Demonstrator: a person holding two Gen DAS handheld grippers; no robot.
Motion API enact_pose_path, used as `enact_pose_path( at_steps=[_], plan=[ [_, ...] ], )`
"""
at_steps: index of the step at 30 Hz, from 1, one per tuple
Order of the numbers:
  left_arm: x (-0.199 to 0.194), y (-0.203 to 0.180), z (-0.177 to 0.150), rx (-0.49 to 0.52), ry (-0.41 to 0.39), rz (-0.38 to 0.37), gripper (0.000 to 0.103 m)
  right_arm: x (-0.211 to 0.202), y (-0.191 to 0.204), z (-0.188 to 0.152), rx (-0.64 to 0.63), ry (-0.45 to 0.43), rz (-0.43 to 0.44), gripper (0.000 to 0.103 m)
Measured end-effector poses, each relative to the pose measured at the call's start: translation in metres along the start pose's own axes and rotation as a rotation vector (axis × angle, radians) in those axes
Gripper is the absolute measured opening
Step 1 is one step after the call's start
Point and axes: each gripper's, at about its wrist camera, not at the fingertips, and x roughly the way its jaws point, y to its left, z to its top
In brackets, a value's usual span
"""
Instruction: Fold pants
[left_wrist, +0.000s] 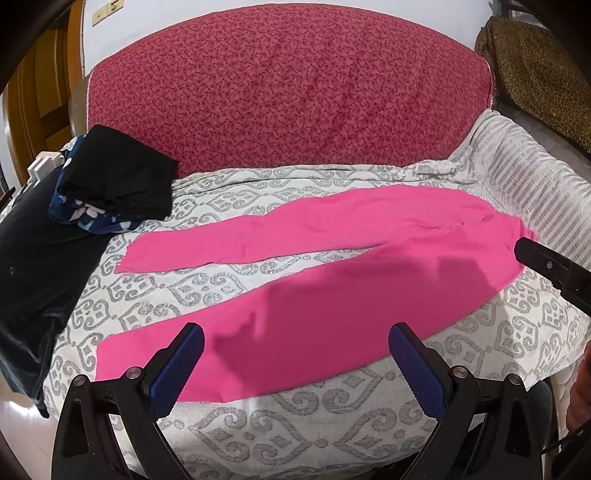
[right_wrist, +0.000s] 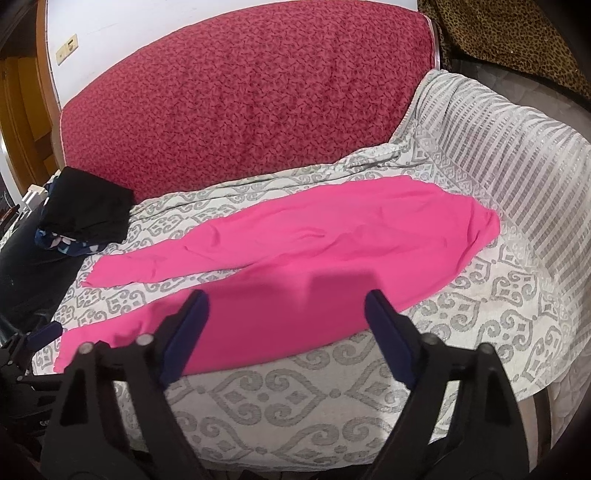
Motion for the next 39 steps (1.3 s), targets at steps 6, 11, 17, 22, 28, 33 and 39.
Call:
enact_pose_path(
  at_steps=[6, 11, 17, 22, 28, 33, 39],
  plan=[
    [0.002, -0.001, -0.002, 0.014, 0.001, -0.007, 0.102, 0.003, 0.001, -0.003, -0.005, 0.009, 0.006, 0.081],
    [0.007, -0.002, 0.000, 0.051, -0.016, -0.016, 0.102, 0.011, -0.002, -0.006, 0.007, 0.028, -0.015, 0.081],
    [0.030, -0.006, 0.007, 0.068, -0.007, -0.039, 0.102, 0.030, -0.008, -0.003, 0.050, 0.031, -0.033, 0.081],
    [0.054, -0.009, 0.023, 0.086, 0.010, -0.064, 0.102, 0.057, -0.009, 0.012, 0.031, 0.036, -0.049, 0.081],
    [0.053, -0.012, 0.043, 0.042, 0.031, -0.073, 0.102, 0.072, -0.002, 0.036, 0.000, 0.081, -0.050, 0.075],
    [0.030, -0.017, 0.023, -0.003, -0.056, -0.055, 0.102, 0.048, 0.002, 0.030, -0.070, 0.023, -0.027, 0.075],
    [-0.009, -0.028, 0.007, 0.019, -0.030, -0.051, 0.101, 0.011, -0.011, 0.010, -0.027, 0.034, 0.029, 0.075]
  ],
)
